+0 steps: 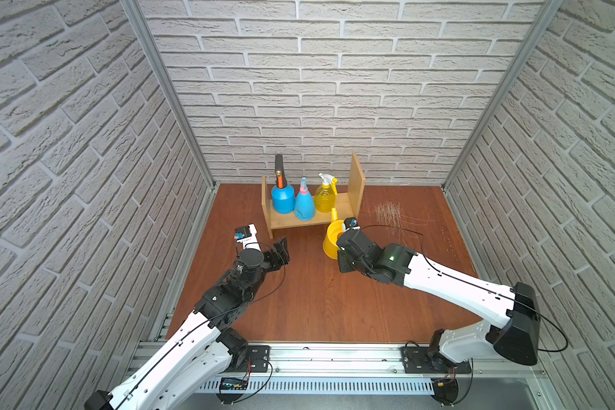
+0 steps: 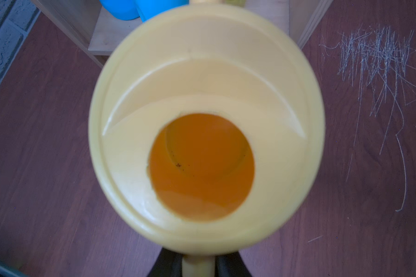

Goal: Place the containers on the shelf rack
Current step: 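Place the container on the shelf.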

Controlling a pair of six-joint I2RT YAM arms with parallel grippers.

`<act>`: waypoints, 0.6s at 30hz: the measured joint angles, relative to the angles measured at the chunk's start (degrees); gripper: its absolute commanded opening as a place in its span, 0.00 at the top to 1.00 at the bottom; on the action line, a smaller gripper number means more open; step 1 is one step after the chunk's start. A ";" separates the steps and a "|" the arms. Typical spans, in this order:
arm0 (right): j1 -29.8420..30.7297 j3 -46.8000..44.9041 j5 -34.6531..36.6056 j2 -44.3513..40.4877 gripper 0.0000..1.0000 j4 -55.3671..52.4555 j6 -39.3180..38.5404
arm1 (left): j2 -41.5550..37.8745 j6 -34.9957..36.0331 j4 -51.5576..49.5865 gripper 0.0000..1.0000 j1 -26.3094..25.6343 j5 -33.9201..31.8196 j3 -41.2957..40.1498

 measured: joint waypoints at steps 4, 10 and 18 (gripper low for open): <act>-0.59 6.01 0.31 5.16 0.97 -2.67 1.64 | -0.87 -0.39 -0.70 0.02 0.00 -0.28 -0.04; -1.88 7.48 0.22 7.21 0.97 -4.98 4.07 | -2.56 -0.44 -1.22 0.02 0.00 -1.16 -0.24; -5.49 8.41 -0.85 8.11 0.97 -5.88 5.29 | -3.02 -0.44 -1.27 0.02 0.00 -2.43 -0.81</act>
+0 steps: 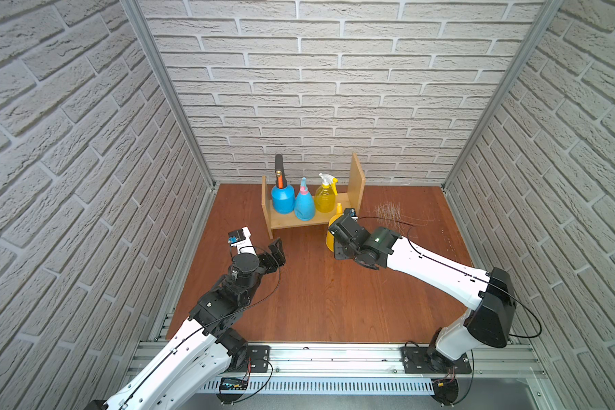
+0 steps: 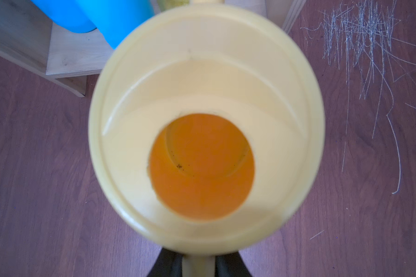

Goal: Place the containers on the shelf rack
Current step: 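Place the container on the shelf.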

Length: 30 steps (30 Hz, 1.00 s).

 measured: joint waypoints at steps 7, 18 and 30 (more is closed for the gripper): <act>-2.25 5.33 0.20 2.78 0.97 -1.07 0.20 | -0.52 0.02 -0.20 0.02 0.00 -0.39 0.00; -2.75 15.78 2.49 11.17 0.97 -3.80 2.23 | -1.14 0.04 -0.22 0.02 0.00 -1.20 -0.02; -4.35 24.22 5.29 18.71 0.97 -6.60 4.22 | -1.25 1.18 -0.22 0.02 0.00 -1.22 -0.02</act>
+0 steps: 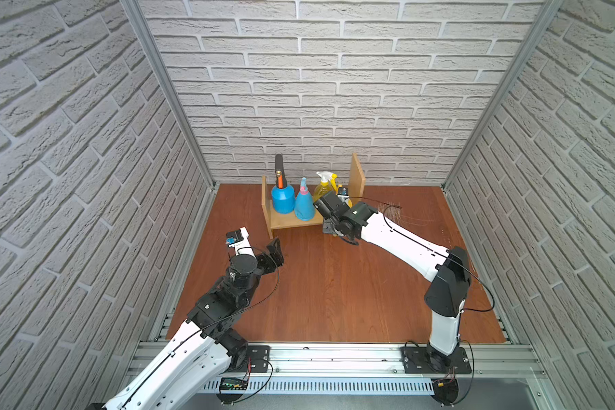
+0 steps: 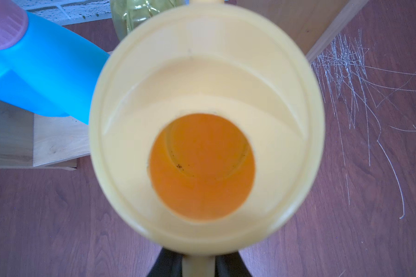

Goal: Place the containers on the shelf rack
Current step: 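Place the container on the shelf.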

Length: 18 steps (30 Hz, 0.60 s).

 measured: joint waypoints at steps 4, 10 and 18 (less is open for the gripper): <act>-1.09 2.40 0.02 2.05 0.97 -0.35 -0.02 | 0.00 0.31 0.00 0.02 0.00 -0.02 0.00; -1.97 2.91 -0.02 2.71 0.97 -0.63 0.00 | -0.07 0.44 0.00 0.02 0.00 -0.15 0.00; -2.56 2.91 -0.02 3.74 0.96 -0.50 0.02 | 0.04 1.36 0.00 0.02 0.00 -0.20 0.00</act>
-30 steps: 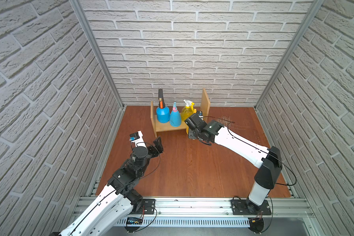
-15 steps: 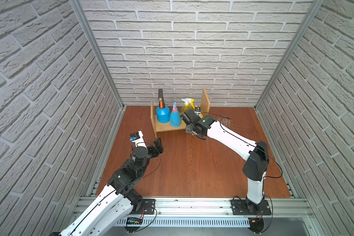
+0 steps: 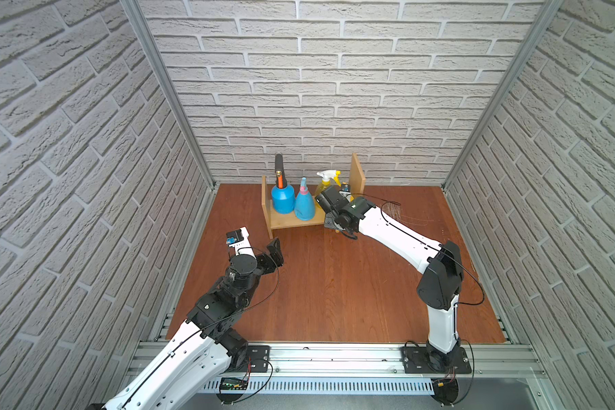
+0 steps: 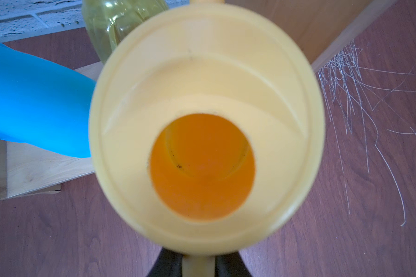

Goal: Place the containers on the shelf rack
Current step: 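Place the container on the shelf.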

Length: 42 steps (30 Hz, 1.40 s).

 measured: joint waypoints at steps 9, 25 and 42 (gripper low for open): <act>-0.70 0.28 -0.15 2.27 0.95 1.16 0.37 | 0.24 0.11 0.00 0.02 0.00 0.00 0.00; -1.92 2.89 -1.70 4.24 0.90 2.93 0.44 | 0.37 0.04 0.00 0.02 0.00 0.07 0.00; -2.80 8.63 -1.90 8.07 0.84 2.25 -0.04 | 0.98 0.04 0.00 0.02 0.00 0.07 0.00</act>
